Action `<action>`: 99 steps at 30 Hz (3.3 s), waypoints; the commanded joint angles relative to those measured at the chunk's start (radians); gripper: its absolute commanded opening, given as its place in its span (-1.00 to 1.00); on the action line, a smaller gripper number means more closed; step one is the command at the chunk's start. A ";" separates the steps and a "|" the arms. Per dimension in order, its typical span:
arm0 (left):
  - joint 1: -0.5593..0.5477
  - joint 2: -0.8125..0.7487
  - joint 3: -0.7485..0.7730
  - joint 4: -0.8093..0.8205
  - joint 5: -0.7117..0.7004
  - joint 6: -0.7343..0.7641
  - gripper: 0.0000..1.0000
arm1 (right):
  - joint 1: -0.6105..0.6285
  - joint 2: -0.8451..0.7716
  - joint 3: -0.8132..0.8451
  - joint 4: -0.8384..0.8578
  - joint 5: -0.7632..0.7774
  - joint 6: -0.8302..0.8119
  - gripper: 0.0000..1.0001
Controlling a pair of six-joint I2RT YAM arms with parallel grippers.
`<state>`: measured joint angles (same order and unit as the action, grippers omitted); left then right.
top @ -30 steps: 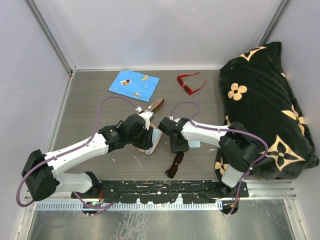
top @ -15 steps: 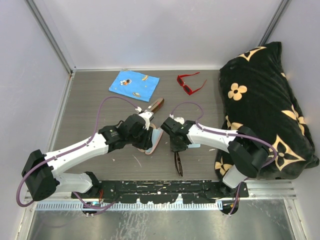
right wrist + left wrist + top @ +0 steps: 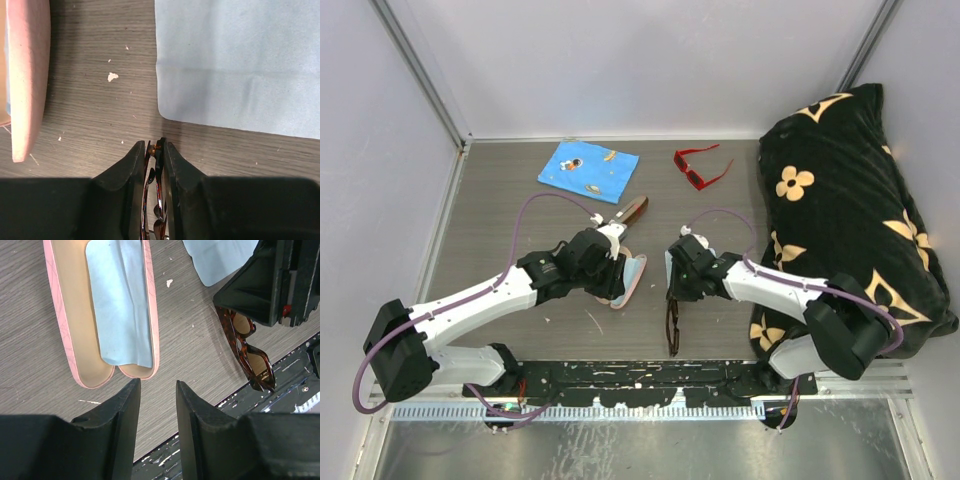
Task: Organize the sunglasses
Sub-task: Adjust the sunglasses at the center of the board, then pick up the sunglasses from the center of the board, then place the sunglasses at the center of the board.
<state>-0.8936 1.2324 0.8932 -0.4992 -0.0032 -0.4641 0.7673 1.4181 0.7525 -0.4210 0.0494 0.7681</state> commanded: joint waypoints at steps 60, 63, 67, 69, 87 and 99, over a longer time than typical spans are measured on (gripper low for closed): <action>0.016 0.006 0.039 0.014 -0.002 0.005 -0.30 | 0.159 0.025 0.085 -0.219 0.135 0.033 -0.20; 0.016 0.005 0.038 0.013 -0.002 0.005 -0.30 | 0.159 0.034 0.084 -0.210 0.123 0.030 -0.23; 0.016 0.008 0.039 0.014 -0.001 0.007 -0.30 | 0.160 0.036 0.086 -0.205 0.109 0.026 -0.30; 0.017 0.009 0.040 0.014 0.000 0.007 -0.30 | 0.161 0.039 0.085 -0.205 0.099 0.024 -0.33; 0.018 -0.032 0.044 -0.005 -0.013 0.012 -0.30 | 0.106 -0.021 0.211 -0.323 0.230 -0.084 -0.86; 0.033 -0.076 0.049 -0.043 -0.030 0.022 -0.29 | -0.116 0.155 0.406 -0.331 0.242 -0.347 -0.90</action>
<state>-0.8688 1.1881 0.9012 -0.5339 -0.0147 -0.4557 0.6827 1.5021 1.0531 -0.7425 0.2588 0.5426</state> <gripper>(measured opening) 0.352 0.254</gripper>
